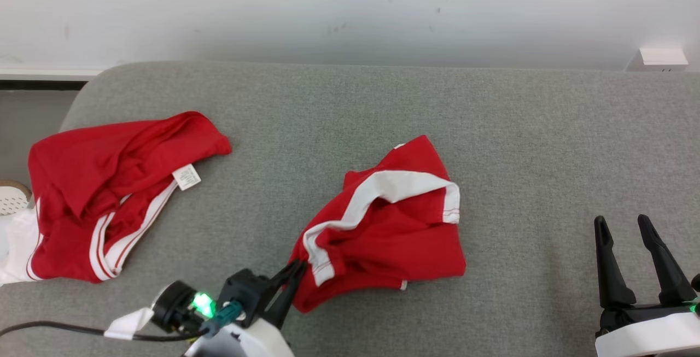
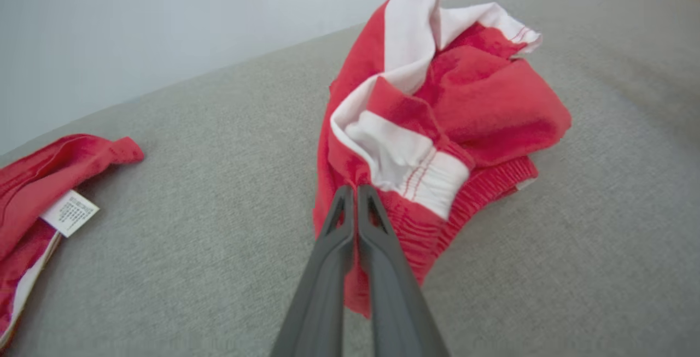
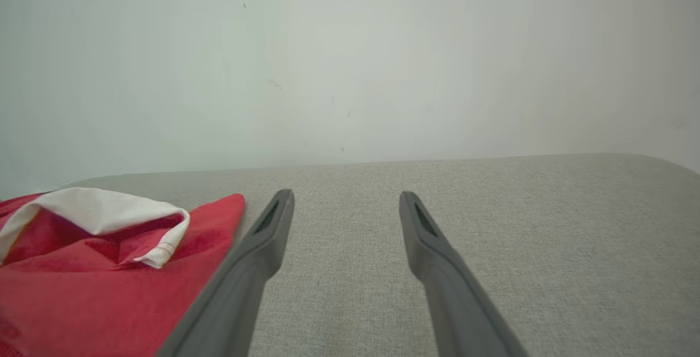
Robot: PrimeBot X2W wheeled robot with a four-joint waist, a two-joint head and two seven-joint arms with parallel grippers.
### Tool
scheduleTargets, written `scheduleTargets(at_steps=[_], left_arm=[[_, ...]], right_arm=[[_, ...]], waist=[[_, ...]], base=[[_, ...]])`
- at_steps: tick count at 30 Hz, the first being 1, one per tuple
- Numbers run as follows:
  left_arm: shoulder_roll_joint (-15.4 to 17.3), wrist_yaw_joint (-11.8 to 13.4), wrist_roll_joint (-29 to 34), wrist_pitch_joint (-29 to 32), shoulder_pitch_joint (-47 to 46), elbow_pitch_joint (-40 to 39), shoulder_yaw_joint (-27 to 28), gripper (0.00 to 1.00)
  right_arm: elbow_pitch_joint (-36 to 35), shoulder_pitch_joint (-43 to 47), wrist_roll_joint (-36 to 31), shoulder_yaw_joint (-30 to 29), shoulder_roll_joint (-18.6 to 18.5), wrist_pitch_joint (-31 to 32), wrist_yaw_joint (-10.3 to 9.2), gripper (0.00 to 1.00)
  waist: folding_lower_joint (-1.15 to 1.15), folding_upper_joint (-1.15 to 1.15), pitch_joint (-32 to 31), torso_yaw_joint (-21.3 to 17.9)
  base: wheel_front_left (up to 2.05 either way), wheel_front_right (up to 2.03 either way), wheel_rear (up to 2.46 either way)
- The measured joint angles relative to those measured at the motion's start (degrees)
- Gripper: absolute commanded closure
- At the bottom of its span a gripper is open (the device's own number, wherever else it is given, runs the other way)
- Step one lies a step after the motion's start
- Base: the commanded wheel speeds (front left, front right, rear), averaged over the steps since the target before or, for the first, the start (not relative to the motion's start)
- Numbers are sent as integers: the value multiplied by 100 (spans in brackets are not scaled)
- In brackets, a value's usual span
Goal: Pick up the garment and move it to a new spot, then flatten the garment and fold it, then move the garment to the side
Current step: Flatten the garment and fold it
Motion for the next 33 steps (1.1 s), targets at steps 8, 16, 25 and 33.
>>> scheduleTargets(at_steps=[8, 16, 25, 33], left_arm=[[-265, -97, -526, -576, 333, 506, 141, 77], [-557, 214, -646, -1439, 326, 353, 624, 0], [-396, 742, -535, -1677, 399, -123, 1449, 0], [-353, 701, -483, -1701, 560, -136, 1622, 0]], right_arm=[[-33, 1, -5, 42, 19, 26, 0, 0], [-201, 5, -79, 15, 15, 91, 0, 0], [-401, 19, -137, 70, 25, 197, 0, 0], [-461, 62, -143, 130, 20, 281, 0, 0]], waist=[[0, 0, 21, -51], [0, 0, -13, -22], [0, 0, -114, 14], [0, 0, -164, -39]], base=[[0, 0, 0], [0, 0, 0], [0, 0, 0], [0, 0, 0]])
